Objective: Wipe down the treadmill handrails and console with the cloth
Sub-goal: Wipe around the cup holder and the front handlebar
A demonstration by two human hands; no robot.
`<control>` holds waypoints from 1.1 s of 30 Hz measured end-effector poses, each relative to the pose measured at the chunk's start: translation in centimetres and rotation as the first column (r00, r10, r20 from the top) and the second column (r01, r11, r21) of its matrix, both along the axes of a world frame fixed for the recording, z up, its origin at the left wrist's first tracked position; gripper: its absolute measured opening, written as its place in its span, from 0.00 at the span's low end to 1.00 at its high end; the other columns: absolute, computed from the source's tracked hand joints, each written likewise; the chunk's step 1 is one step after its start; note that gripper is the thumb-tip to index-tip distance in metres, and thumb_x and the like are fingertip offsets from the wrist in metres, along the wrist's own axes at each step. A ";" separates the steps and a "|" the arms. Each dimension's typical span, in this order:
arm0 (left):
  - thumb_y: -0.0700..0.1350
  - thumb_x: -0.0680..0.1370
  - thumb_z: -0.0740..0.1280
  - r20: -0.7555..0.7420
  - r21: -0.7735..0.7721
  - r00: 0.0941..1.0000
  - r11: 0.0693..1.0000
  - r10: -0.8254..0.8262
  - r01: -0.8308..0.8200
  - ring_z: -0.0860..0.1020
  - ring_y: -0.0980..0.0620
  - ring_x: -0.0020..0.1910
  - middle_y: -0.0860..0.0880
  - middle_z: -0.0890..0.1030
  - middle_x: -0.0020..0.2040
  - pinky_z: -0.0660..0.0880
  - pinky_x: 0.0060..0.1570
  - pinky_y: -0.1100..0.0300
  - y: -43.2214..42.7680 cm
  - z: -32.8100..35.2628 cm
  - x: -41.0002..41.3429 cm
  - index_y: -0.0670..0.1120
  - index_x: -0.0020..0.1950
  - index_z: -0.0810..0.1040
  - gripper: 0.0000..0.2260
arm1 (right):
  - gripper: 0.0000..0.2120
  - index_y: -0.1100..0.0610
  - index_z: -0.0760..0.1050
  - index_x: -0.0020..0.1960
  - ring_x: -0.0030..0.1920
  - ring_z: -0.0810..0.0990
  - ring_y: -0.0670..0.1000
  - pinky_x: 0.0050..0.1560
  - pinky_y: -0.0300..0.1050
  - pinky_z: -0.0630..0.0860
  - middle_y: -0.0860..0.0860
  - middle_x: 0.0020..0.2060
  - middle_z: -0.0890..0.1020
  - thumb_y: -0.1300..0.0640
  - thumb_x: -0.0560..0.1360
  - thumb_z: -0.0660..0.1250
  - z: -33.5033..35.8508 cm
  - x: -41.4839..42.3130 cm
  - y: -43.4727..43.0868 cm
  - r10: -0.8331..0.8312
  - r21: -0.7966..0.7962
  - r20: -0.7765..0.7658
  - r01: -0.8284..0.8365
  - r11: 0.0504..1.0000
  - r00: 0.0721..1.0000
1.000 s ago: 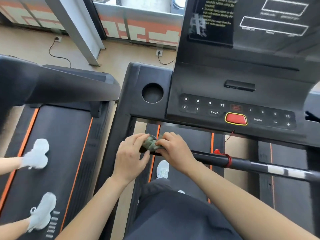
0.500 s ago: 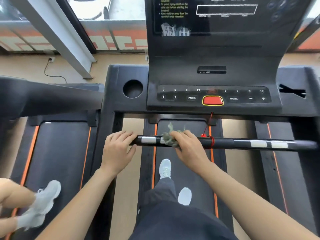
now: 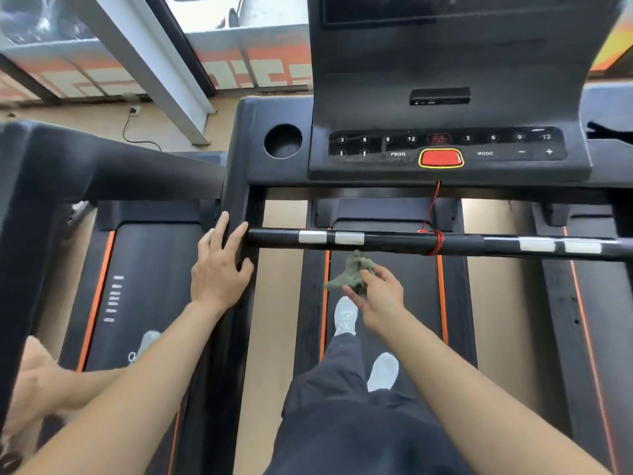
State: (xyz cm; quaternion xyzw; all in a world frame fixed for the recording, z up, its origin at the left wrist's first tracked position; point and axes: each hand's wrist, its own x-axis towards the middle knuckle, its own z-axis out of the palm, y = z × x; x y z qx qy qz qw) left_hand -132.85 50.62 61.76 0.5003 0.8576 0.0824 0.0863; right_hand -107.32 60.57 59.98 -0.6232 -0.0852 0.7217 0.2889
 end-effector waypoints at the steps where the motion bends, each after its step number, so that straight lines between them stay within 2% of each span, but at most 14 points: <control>1: 0.45 0.77 0.69 0.003 0.007 1.000 1.000 0.013 -0.013 0.60 0.42 0.77 0.52 0.56 0.83 0.80 0.50 0.40 0.1 0.0 0.1 0.56 0.78 0.65 0.30 | 0.09 0.60 0.76 0.61 0.49 0.80 0.56 0.45 0.51 0.84 0.59 0.57 0.77 0.67 0.82 0.62 -0.2 -0.2 0.1 -0.062 -0.037 -0.045 0.060 0.997 0.997; 3: 0.44 0.76 0.70 0.009 0.024 1.000 0.999 0.028 -0.028 0.62 0.43 0.77 0.53 0.57 0.82 0.81 0.48 0.40 0.1 -0.2 0.1 0.56 0.77 0.67 0.30 | 0.15 0.60 0.73 0.68 0.54 0.79 0.58 0.48 0.53 0.83 0.61 0.61 0.77 0.67 0.83 0.60 -0.3 -0.9 0.5 -0.193 -0.118 -0.156 0.176 0.977 0.969; 6: 0.43 0.75 0.70 0.011 0.050 1.000 0.998 0.029 -0.029 0.63 0.43 0.76 0.53 0.59 0.82 0.80 0.48 0.41 0.1 -0.5 0.0 0.56 0.76 0.69 0.30 | 0.13 0.62 0.73 0.66 0.61 0.78 0.61 0.53 0.60 0.82 0.61 0.60 0.79 0.66 0.82 0.59 -0.2 -2.3 1.4 -0.288 -0.212 -0.310 0.230 0.950 0.906; 9: 0.44 0.74 0.70 0.007 0.064 1.000 0.997 0.031 -0.031 0.65 0.43 0.75 0.54 0.59 0.82 0.80 0.48 0.41 0.0 -0.7 -0.2 0.57 0.76 0.69 0.30 | 0.08 0.64 0.74 0.58 0.60 0.78 0.62 0.60 0.64 0.78 0.62 0.55 0.79 0.65 0.81 0.58 0.1 -3.8 1.3 -0.290 -0.268 -0.430 0.185 0.945 0.855; 11: 0.45 0.74 0.70 0.002 0.065 1.000 0.997 0.028 -0.028 0.65 0.43 0.75 0.54 0.59 0.82 0.81 0.49 0.40 -0.1 -0.8 -0.2 0.57 0.76 0.69 0.30 | 0.08 0.64 0.73 0.56 0.62 0.77 0.62 0.65 0.64 0.74 0.62 0.57 0.79 0.65 0.81 0.57 0.4 -5.1 0.8 -0.268 -0.287 -0.473 0.140 0.948 0.840; 16: 0.44 0.74 0.71 0.006 0.084 1.000 0.996 0.028 -0.028 0.66 0.42 0.75 0.53 0.60 0.82 0.81 0.48 0.41 -0.1 -0.9 -0.3 0.56 0.76 0.70 0.30 | 0.22 0.67 0.72 0.67 0.67 0.75 0.65 0.70 0.63 0.69 0.64 0.67 0.76 0.66 0.74 0.55 0.5 -8.8 -0.9 -0.180 -0.294 -0.601 -0.005 0.956 0.779; 18: 0.45 0.74 0.71 0.010 0.093 1.000 0.995 0.021 -0.022 0.66 0.43 0.75 0.54 0.60 0.82 0.81 0.48 0.42 -0.2 -0.9 -0.4 0.57 0.76 0.71 0.30 | 0.26 0.65 0.71 0.69 0.68 0.74 0.65 0.71 0.64 0.67 0.65 0.67 0.76 0.66 0.71 0.56 0.3 -10.1 -1.4 -0.157 -0.282 -0.624 -0.034 0.959 0.765; 25: 0.44 0.72 0.72 0.006 0.110 1.000 0.994 0.011 -0.011 0.67 0.43 0.75 0.54 0.60 0.82 0.81 0.50 0.41 -0.2 -1.0 -0.3 0.56 0.76 0.71 0.31 | 0.26 0.64 0.70 0.71 0.66 0.75 0.66 0.70 0.64 0.69 0.66 0.65 0.77 0.64 0.73 0.59 -0.8 -10.1 -1.1 -0.084 -0.257 -0.642 -0.110 0.960 0.762; 31: 0.44 0.72 0.71 -0.001 0.094 1.000 0.995 0.019 -0.019 0.66 0.42 0.75 0.53 0.60 0.82 0.82 0.49 0.41 -0.1 -0.9 -0.2 0.56 0.76 0.70 0.32 | 0.19 0.63 0.74 0.63 0.67 0.75 0.66 0.68 0.66 0.71 0.63 0.66 0.77 0.63 0.74 0.58 -1.5 -6.1 -0.1 -0.186 -0.289 -0.683 -0.027 0.957 0.707; 33: 0.44 0.72 0.71 0.003 0.091 1.000 0.995 0.027 -0.027 0.66 0.42 0.76 0.54 0.60 0.82 0.81 0.50 0.42 -0.1 -0.8 -0.2 0.56 0.76 0.70 0.32 | 0.20 0.62 0.74 0.65 0.68 0.75 0.65 0.67 0.66 0.71 0.62 0.67 0.77 0.63 0.73 0.59 -1.3 -6.2 -0.3 -0.191 -0.293 -0.689 -0.028 0.956 0.699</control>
